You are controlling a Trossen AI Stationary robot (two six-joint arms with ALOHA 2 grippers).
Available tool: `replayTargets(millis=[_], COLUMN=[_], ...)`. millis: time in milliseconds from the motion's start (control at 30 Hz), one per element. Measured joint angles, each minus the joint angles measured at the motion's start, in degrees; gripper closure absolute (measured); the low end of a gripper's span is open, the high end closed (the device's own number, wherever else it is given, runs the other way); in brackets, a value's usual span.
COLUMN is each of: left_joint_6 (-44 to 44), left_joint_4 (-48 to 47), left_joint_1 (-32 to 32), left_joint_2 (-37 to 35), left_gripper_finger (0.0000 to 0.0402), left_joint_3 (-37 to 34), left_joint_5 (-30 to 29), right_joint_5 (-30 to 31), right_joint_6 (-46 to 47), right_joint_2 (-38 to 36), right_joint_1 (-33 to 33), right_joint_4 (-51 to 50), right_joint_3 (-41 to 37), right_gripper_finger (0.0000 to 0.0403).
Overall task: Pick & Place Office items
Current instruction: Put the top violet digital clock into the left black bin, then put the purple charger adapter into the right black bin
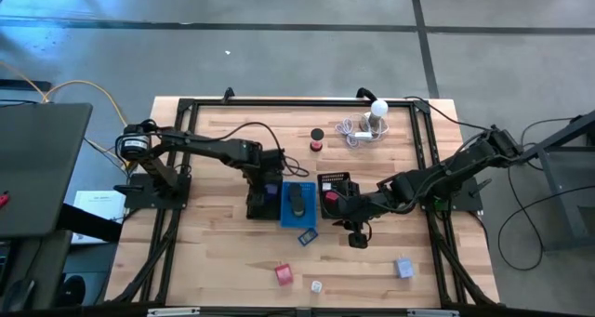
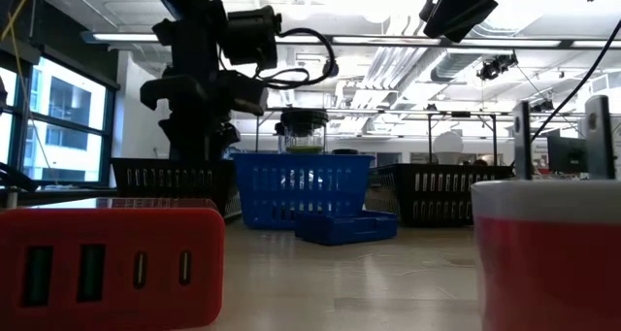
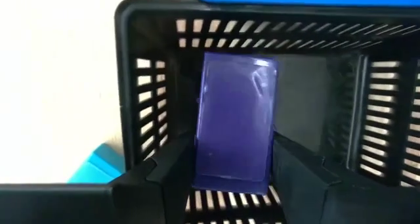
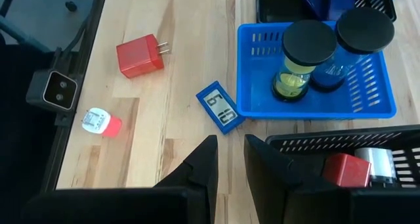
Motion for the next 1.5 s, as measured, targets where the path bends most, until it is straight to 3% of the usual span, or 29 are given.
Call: replayTargets(millis=[367, 1000, 1267, 1500], left_joint_6=[-0.37, -5.53, -7.06, -8.00], left_joint_4=[0.52, -1.61, -3.14, -4.65], left_joint_1=[-0.20, -1.35, -4.00, -5.99], left_joint_2=[0.00, -7.33, -7.35, -8.34], left_gripper_finger=[0.0172, 0.0169, 0.0169, 0.0169], left_joint_3=[0.00, 0.02, 0.02, 0.07], left_joint_5=[0.00, -1.95, -1.93, -1.90], right_joint_5=[0.00, 2.42, 7.36, 4.83], right_joint_6=[-0.49, 2.42, 13.10, 30.72], right_joint_2=[0.00, 0.00, 0.00, 0.00], right_joint_1=[0.00, 0.00, 1.09, 2.28], right_joint_4=[0.02, 0.00, -6.64, -18.29], right_joint_3=[0.00, 0.00, 0.00, 0.00], right_gripper_finger=[0.0339, 0.0333, 0.0245, 0.0150])
